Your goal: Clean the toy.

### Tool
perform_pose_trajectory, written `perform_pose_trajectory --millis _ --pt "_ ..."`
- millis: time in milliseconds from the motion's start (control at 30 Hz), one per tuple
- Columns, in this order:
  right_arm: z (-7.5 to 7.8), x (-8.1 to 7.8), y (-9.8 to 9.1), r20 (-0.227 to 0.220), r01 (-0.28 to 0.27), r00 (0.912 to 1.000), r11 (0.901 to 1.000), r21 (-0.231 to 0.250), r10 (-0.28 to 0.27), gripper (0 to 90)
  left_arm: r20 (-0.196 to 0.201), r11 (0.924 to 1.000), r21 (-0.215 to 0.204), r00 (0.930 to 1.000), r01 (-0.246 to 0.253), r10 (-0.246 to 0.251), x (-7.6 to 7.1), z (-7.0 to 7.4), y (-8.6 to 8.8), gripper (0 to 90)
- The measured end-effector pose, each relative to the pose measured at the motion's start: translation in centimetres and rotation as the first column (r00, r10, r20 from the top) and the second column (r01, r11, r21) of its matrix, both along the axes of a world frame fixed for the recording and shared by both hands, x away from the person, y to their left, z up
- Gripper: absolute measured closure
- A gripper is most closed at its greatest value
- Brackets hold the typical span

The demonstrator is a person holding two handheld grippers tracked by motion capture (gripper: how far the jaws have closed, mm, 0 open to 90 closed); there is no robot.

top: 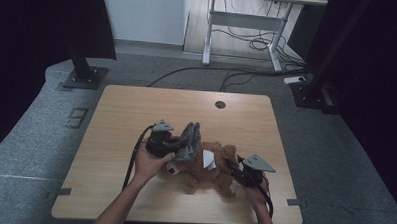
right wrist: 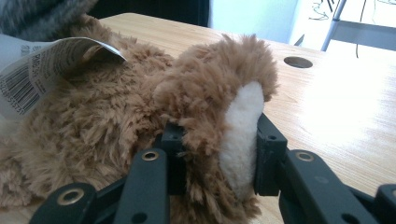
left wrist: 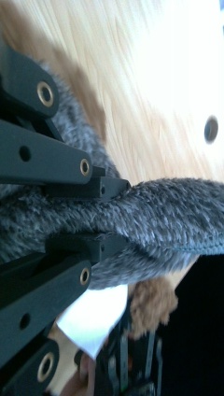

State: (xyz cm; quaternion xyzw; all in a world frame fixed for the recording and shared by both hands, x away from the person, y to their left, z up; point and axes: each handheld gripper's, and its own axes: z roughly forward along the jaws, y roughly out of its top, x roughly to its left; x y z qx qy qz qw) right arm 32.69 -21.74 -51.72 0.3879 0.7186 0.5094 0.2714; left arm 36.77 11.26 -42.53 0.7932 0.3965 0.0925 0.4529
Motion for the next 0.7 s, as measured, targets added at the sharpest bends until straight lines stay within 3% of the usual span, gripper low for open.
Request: perform_pose_trajectory --millis 433,600,700 --pt "0.1 0.3 0.2 0.0 0.011 0.9999 0.9999 -0.009 -0.011 64.8 -0.022 0.9929 -0.001 0.9926 -0.119 0.119 -0.4 -2.0 6.4 77.3" --pt "0.2 0.6 0.4 -0.001 0.013 0.9999 0.9999 -0.008 -0.013 65.0 -0.039 0.9886 0.013 0.9879 -0.15 0.15 -0.4 -2.7 7.9 77.2" --pt "0.3 0.9 0.4 0.0 0.013 0.9999 0.9999 -0.01 -0.013 65.0 -0.029 0.9872 0.011 0.9868 -0.159 0.159 -0.3 -2.4 8.2 77.2"
